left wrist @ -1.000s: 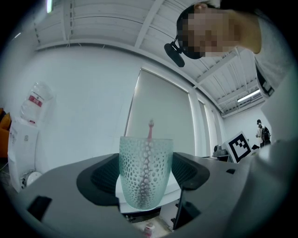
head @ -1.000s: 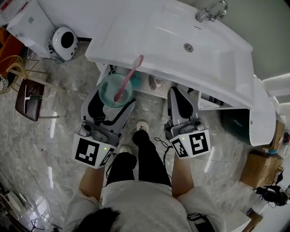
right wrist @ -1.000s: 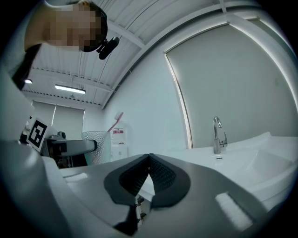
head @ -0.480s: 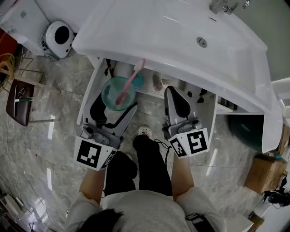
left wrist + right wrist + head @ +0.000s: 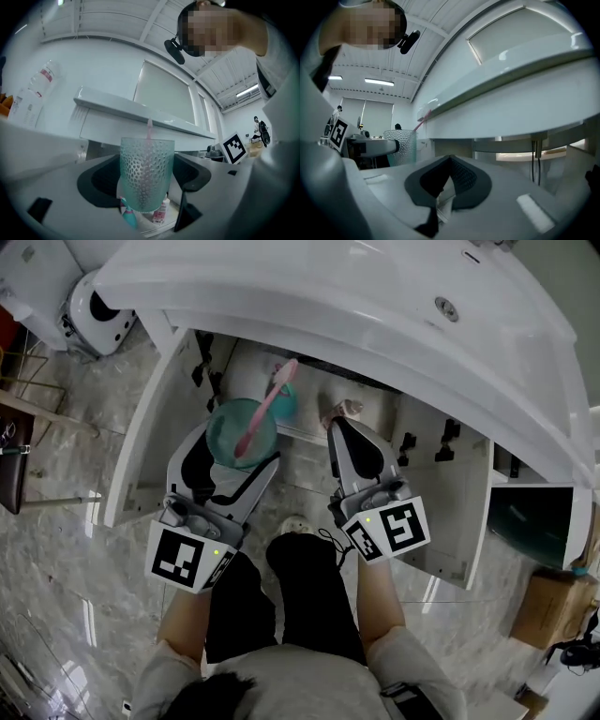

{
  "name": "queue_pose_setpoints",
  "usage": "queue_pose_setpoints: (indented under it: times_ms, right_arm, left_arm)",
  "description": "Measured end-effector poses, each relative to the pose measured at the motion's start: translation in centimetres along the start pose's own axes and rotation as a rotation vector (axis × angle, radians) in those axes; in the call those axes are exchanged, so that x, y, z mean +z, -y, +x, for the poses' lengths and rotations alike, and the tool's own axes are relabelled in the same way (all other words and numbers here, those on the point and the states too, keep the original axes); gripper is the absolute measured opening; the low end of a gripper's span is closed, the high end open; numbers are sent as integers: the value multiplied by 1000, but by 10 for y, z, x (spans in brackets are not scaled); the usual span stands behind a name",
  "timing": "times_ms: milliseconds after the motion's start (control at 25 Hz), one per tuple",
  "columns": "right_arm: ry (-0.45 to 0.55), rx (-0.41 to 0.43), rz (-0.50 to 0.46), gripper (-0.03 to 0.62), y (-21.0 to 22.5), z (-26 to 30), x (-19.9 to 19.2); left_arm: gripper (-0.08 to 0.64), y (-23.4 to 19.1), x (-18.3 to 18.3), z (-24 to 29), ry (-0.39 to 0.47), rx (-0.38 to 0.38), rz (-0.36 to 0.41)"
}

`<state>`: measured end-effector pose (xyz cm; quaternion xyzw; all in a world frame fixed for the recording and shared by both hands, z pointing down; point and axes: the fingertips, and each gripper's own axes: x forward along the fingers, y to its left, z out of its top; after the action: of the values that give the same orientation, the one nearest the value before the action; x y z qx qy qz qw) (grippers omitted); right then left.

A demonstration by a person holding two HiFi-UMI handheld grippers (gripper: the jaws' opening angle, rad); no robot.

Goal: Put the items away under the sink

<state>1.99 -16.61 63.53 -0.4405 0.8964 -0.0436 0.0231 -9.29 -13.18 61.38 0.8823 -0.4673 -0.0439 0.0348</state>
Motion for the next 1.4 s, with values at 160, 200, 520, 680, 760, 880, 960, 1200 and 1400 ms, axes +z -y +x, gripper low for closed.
queue_pose_setpoints:
  times_ms: [160,200,520,680,760,880,960,1200,1400]
  right_arm:
    - [1,31,-47,11,9,9,-48]
    - [6,39,-49,11,11,10,-57]
    - [37,44,-12,11,24,6,-94]
    - [28,33,-8,11,28,5,-106]
    - [22,30,-6,11,30,3,-111]
    - [26,27,0,11,32,0,-115]
    - [26,31,3,11,31,-1,-116]
    - [44,41,10,11,28,-2,-116]
    - [60,59,19,11,22,0,-115]
  left_arm:
    - [345,-8,-49,4,46,-6,12]
    - [345,-10,-60,4,53,-7,13]
    - [345,-26,-123,6,40,10,-9]
    - [345,-40,-151,13,21,27,0]
    - [345,-47,-164,17,22,38,2]
    - [345,-57,-181,24,20,52,-11]
    - [345,-64,-192,28,16,64,-17]
    - [345,-87,-226,44,-13,106,12]
    - [345,-102,-250,55,-27,125,-1]
